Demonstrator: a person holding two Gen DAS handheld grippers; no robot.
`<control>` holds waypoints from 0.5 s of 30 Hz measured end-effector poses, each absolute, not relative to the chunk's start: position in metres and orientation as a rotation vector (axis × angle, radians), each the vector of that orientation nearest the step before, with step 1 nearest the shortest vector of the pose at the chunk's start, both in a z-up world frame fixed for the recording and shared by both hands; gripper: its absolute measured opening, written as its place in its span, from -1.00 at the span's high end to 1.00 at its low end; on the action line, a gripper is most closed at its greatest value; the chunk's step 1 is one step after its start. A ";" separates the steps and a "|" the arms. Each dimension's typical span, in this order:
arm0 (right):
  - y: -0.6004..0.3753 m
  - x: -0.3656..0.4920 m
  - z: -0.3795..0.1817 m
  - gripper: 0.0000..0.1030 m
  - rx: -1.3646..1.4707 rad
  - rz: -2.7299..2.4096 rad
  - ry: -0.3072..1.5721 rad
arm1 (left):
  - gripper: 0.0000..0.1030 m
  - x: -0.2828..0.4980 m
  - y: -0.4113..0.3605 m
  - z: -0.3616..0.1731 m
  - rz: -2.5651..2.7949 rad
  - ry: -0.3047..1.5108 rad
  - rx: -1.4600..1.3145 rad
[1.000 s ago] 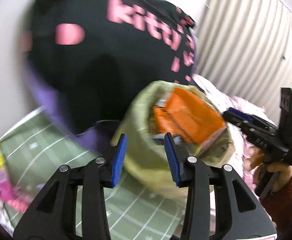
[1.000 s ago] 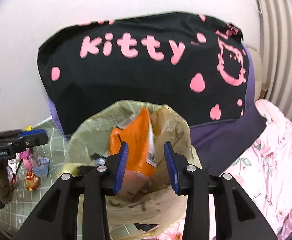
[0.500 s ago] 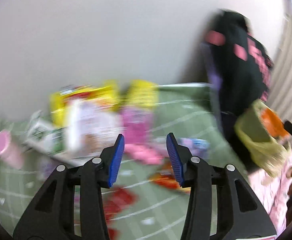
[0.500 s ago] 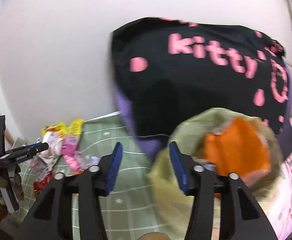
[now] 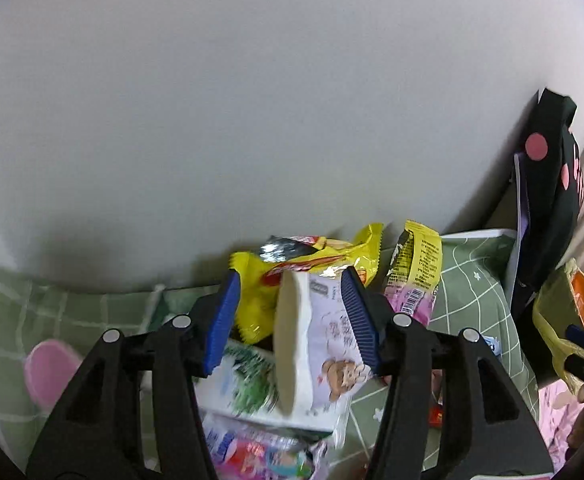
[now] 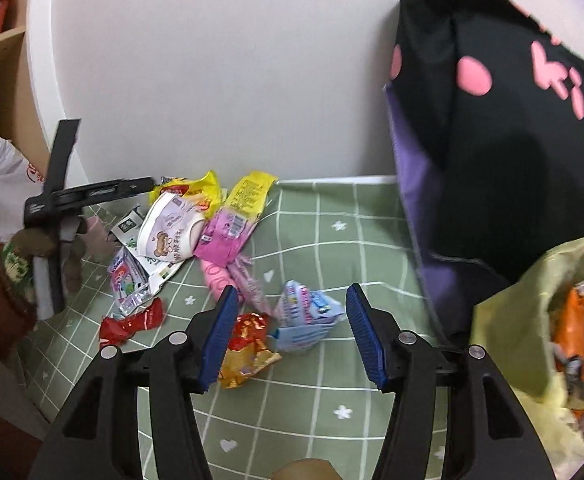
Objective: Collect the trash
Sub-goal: 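Move both grippers back over the snacks on the table, then grasp the white yogurt cup with the left gripper while the right grasps the yellow-pink wrapper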
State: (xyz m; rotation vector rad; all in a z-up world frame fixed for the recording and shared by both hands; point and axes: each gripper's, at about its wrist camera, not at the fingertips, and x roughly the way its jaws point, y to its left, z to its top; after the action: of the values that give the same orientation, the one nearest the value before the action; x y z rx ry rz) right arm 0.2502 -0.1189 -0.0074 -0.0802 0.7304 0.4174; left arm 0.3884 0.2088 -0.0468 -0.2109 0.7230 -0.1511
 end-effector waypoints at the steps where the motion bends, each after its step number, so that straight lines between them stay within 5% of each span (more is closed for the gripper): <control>1: -0.117 0.255 -0.012 -0.02 -0.065 0.419 0.754 | 0.03 0.394 0.203 -0.053 -0.156 0.753 -0.206; 15: -0.049 0.356 -0.052 0.07 -0.052 0.493 0.855 | 0.03 0.337 0.191 -0.088 -0.286 0.918 -0.288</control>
State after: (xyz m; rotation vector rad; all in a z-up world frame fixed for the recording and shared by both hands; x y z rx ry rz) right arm 0.3565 -0.0488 -0.0519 -0.0520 0.8553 0.4926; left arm 0.3372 0.1913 -0.0882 -0.2881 0.9177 -0.2863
